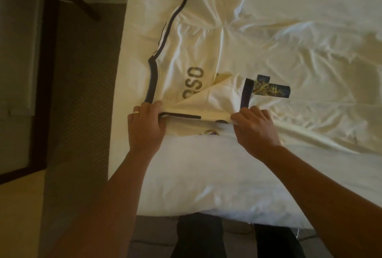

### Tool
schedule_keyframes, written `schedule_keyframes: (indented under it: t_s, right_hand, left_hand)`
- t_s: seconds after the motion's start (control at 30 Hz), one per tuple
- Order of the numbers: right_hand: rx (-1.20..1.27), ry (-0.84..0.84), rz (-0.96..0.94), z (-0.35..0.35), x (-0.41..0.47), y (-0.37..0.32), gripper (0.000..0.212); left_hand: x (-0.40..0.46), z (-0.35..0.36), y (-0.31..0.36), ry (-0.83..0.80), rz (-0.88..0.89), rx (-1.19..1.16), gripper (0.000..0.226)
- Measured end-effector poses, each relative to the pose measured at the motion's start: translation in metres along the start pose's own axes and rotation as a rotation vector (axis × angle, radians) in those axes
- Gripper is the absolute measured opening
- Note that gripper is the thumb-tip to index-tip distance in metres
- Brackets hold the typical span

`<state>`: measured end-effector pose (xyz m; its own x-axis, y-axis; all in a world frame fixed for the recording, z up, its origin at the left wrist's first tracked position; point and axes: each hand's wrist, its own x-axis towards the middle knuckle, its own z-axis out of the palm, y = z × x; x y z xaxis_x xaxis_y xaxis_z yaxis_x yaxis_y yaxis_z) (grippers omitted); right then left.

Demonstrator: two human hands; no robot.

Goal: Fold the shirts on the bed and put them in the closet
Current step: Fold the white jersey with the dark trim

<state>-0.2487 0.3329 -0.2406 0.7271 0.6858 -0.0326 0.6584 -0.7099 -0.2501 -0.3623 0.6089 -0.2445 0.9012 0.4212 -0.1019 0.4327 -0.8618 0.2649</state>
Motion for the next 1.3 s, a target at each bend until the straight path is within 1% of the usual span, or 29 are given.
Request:
schedule_keyframes:
  t_s: [0.13,0.2,0.27,0.33,0.37,0.43,0.47,0.5,0.57,0.6,0.67,0.73,0.8,0.87,0.9,0.97,1.03,1.1,1.2,1.3]
  right_hand:
    - [0.020,0.051,-0.025,-0.005,-0.007,0.006,0.010]
    - [0.002,0.005,-0.059,-0.006,-0.012,0.008,0.010]
    - [-0.011,-0.071,-0.088,-0.003,-0.018,0.009,0.010]
    - [-0.004,-0.102,-0.091,-0.001,-0.023,0.011,0.006]
    - [0.009,-0.105,-0.074,-0.001,-0.026,0.011,0.010]
    - [0.043,-0.121,-0.023,-0.002,-0.028,0.010,0.030]
    - [0.061,-0.120,0.005,-0.004,-0.027,0.008,0.036]
    - [0.073,-0.110,0.028,-0.005,-0.025,0.006,0.039]
    - [0.074,-0.106,0.072,-0.004,-0.017,0.001,0.041]
    - [0.059,-0.141,0.091,-0.003,-0.014,-0.001,0.044]
    - [-0.005,-0.276,0.112,0.001,-0.009,-0.003,0.057]
    - [-0.027,-0.376,0.130,0.005,-0.008,-0.006,0.062]
    - [0.020,-0.404,0.154,0.003,-0.004,-0.005,0.060]
    - [0.138,-0.420,0.181,-0.007,0.005,0.003,0.054]
    - [0.212,-0.416,0.195,-0.013,0.010,0.008,0.050]
    - [0.323,-0.358,0.214,-0.026,0.018,0.027,0.040]
    - [0.337,-0.292,0.243,-0.035,0.023,0.053,0.031]
    - [0.305,-0.239,0.301,-0.042,0.026,0.084,0.028]
    - [0.269,-0.170,0.418,-0.050,0.035,0.134,0.026]
    - [0.261,-0.091,0.544,-0.057,0.047,0.183,0.027]
  left_hand:
    - [-0.005,-0.002,-0.012,0.080,0.200,0.078,0.023]
    - [-0.009,-0.002,-0.015,0.132,0.295,0.118,0.016]
    - [-0.014,-0.002,-0.019,0.152,0.386,0.159,0.019]
    - [-0.021,-0.003,-0.022,0.123,0.435,0.184,0.024]
    - [-0.026,-0.003,-0.023,0.103,0.437,0.194,0.024]
    - [-0.034,-0.006,-0.023,0.071,0.402,0.195,0.024]
    - [-0.038,-0.007,-0.019,0.070,0.383,0.180,0.027]
    - [-0.041,-0.008,-0.013,0.070,0.378,0.163,0.033]
    - [-0.044,-0.005,0.002,0.048,0.432,0.158,0.042]
    - [-0.044,-0.001,0.009,0.021,0.470,0.176,0.042]
    - [-0.044,0.008,0.015,-0.044,0.493,0.248,0.032]
    - [-0.044,0.011,0.019,-0.124,0.445,0.349,0.028]
    - [-0.042,0.008,0.028,-0.238,0.365,0.393,0.031]
    - [-0.033,-0.002,0.046,-0.320,0.235,0.347,0.034]
    - [-0.025,-0.006,0.054,-0.334,0.157,0.311,0.037]
    - [-0.003,-0.012,0.073,-0.316,0.036,0.257,0.045]
    - [0.021,-0.015,0.092,-0.261,-0.011,0.168,0.046]
    - [0.047,-0.014,0.117,-0.234,-0.013,0.083,0.039]
    - [0.091,-0.008,0.161,-0.252,-0.035,-0.070,0.022]
    - [0.132,0.001,0.200,-0.269,-0.024,-0.102,0.017]
